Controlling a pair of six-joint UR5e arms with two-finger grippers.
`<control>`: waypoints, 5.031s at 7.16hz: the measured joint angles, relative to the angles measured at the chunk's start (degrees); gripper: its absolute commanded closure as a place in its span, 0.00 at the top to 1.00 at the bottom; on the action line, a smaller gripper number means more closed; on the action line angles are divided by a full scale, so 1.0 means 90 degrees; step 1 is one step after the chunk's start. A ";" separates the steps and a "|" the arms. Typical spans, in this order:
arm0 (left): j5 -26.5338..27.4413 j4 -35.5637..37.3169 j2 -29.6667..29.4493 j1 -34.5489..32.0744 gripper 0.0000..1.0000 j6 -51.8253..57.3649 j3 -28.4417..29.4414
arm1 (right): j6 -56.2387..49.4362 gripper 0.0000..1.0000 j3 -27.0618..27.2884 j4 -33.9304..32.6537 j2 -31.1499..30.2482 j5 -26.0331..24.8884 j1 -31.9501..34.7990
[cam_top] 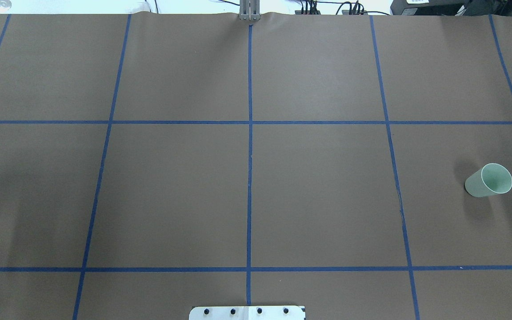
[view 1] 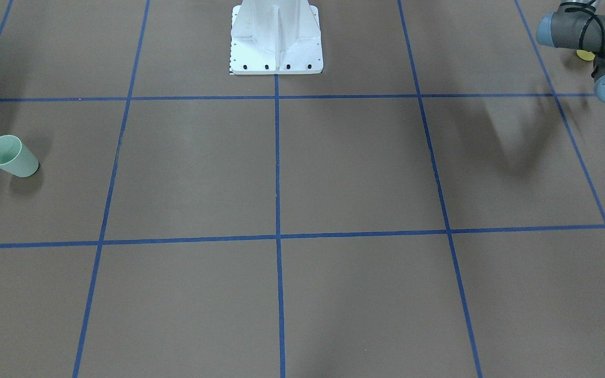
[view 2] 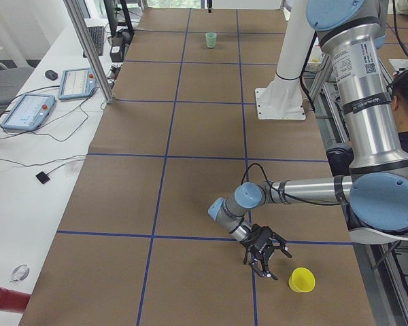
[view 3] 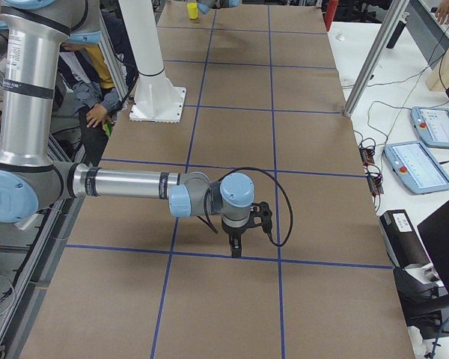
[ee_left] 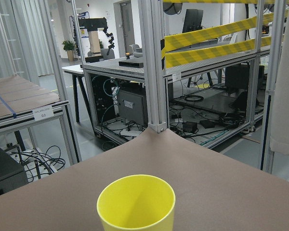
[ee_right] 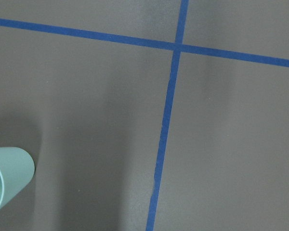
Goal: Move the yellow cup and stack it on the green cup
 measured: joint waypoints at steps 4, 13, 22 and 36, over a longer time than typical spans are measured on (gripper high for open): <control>-0.0631 -0.0619 0.0003 0.0350 1.00 -0.0228 0.0804 | -0.0010 1.00 -0.0003 0.0000 -0.0006 0.0034 0.0000; -0.1373 -0.0695 0.0013 0.0699 1.00 -0.0472 0.1578 | -0.0008 1.00 -0.0010 0.0000 -0.0006 0.0045 -0.0001; -0.0830 -0.0598 0.0443 0.0700 0.31 0.0287 0.1303 | -0.0006 1.00 -0.0006 0.0001 -0.0005 0.0043 0.0000; 0.6657 -0.7827 0.0626 -0.1823 0.25 0.5674 0.2284 | 0.0077 1.00 0.0074 0.0731 0.0029 0.0312 -0.0001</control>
